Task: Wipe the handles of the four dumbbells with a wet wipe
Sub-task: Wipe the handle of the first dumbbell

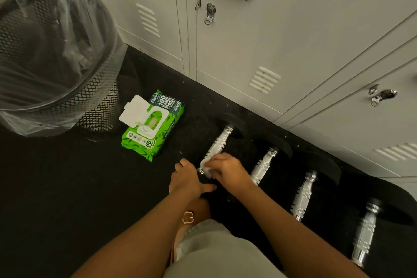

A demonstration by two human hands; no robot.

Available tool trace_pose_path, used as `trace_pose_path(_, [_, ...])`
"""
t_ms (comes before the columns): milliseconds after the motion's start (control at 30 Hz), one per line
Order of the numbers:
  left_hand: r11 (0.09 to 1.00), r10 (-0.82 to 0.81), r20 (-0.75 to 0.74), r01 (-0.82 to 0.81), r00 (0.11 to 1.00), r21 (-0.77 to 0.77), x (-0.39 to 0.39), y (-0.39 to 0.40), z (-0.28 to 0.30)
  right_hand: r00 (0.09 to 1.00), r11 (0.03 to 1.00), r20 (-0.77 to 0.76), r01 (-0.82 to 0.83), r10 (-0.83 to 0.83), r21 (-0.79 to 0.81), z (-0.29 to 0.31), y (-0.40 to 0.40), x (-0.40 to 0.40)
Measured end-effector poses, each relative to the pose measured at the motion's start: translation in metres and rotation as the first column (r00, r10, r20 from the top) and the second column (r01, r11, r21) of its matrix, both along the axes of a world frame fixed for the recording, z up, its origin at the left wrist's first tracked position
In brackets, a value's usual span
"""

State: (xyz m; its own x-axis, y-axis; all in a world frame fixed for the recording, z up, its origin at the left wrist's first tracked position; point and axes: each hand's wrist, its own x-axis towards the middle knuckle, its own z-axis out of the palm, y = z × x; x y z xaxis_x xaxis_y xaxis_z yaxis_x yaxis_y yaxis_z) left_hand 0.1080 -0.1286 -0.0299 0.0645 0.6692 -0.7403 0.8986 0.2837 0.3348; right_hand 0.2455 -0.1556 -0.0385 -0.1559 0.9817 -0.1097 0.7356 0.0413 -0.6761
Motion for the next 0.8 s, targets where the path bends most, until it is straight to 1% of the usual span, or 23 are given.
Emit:
trace_pose_path(67, [1.000,-0.003,-0.009,0.003,1.000,0.004,0.000,0.001,0.000,0.984,0.985,0.033,0.175,-0.175,-0.006,-0.002,0.006,0.008])
trace_pose_path(100, [1.000,-0.003,-0.016,0.003,1.000,0.002,0.000,0.001,0.000,0.977,0.979,0.056,0.204,-0.204,0.001,-0.001,0.007,0.007])
trace_pose_path(133, [1.000,-0.001,-0.019,0.001,1.000,-0.004,0.000,0.001,-0.001,0.981,0.983,0.065,0.181,-0.182,0.017,0.002,0.005,0.002])
trace_pose_path(200, [1.000,0.008,-0.012,-0.008,1.000,-0.020,0.000,0.001,-0.001,0.997,0.999,0.057,0.045,-0.046,0.014,0.002,-0.005,-0.009])
trace_pose_path(233, [1.000,0.009,-0.006,-0.009,1.000,-0.024,-0.001,0.001,-0.001,0.999,1.000,0.051,0.017,-0.018,0.027,0.001,-0.009,-0.011])
trace_pose_path(267, [1.000,0.007,-0.003,-0.007,1.000,-0.024,-0.001,0.001,-0.002,0.998,0.999,0.048,0.040,-0.041,0.031,0.001,-0.008,-0.009])
trace_pose_path(300, [1.000,0.004,-0.002,-0.004,1.000,-0.020,-0.001,0.002,-0.002,0.992,0.993,0.044,0.118,-0.119,0.023,0.001,-0.004,-0.005])
trace_pose_path(367, [1.000,0.001,-0.004,-0.001,1.000,-0.016,-0.001,0.002,-0.001,0.947,0.948,0.058,0.317,-0.316,-0.015,-0.003,0.007,0.004])
trace_pose_path(400, [1.000,0.003,-0.007,-0.003,1.000,-0.016,-0.001,0.002,-0.001,0.928,0.930,0.071,0.368,-0.366,-0.022,-0.004,0.010,0.005])
trace_pose_path(433, [1.000,0.005,-0.008,-0.005,1.000,-0.018,-0.001,0.003,-0.002,0.924,0.926,0.079,0.376,-0.373,-0.027,-0.003,0.009,0.003])
trace_pose_path(533, [1.000,0.010,-0.002,-0.010,1.000,-0.017,-0.002,0.001,-0.003,0.961,0.961,0.032,0.274,-0.273,-0.031,-0.001,-0.008,-0.014])
trace_pose_path(600, [1.000,0.008,0.001,-0.008,1.000,-0.017,-0.002,0.001,-0.004,0.967,0.966,0.024,0.253,-0.252,-0.056,0.001,-0.013,-0.014])
trace_pose_path(800, [1.000,-0.003,-0.008,0.003,1.000,-0.013,-0.002,0.004,-0.006,0.901,0.898,0.039,0.434,-0.432,-0.069,-0.003,0.012,-0.002])
